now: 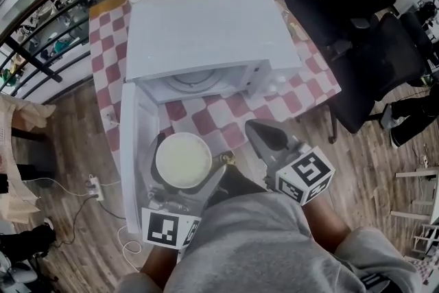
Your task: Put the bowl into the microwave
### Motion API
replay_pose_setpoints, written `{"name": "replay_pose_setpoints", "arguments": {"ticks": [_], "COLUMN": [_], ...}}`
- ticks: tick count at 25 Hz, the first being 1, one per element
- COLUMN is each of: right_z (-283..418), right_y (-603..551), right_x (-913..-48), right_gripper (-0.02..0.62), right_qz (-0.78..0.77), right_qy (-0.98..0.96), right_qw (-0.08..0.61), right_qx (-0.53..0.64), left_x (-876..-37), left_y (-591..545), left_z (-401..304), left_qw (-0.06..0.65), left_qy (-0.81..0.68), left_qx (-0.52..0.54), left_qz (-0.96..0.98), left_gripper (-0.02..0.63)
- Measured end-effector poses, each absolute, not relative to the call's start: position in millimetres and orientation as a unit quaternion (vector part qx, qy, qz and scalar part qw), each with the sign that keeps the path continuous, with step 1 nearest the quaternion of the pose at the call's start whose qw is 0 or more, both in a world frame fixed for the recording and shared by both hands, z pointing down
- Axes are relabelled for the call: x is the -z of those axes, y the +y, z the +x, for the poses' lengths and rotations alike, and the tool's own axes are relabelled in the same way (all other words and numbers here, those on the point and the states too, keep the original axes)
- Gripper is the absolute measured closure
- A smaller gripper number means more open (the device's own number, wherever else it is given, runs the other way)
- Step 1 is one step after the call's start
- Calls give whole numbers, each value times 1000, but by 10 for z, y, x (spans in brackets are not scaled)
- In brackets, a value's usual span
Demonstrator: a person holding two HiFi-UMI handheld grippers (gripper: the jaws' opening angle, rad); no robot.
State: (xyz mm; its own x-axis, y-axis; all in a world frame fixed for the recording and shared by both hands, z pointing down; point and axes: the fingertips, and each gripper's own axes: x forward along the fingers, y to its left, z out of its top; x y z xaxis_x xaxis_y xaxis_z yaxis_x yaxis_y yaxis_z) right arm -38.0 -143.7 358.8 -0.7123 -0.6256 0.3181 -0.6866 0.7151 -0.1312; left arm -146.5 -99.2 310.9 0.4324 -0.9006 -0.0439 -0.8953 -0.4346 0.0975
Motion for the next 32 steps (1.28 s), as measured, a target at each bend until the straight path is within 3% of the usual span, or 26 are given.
{"name": "replay_pose_setpoints", "arguments": {"ticks": [32], "right_z": [-315], "right_y": [-2504], "right_x": [-3892], "right_gripper": [598], "right_qz": [276], "right_qy": [-944], "right_qw": [114], "right_qx": [-141], "left_x": [-3649], "left_y": [-2158], "left_z": [-1267], "left_qw": [50], "left_qy": [-592], "left_qx": [-19], "left_qz": [804], "left_gripper": [69]}}
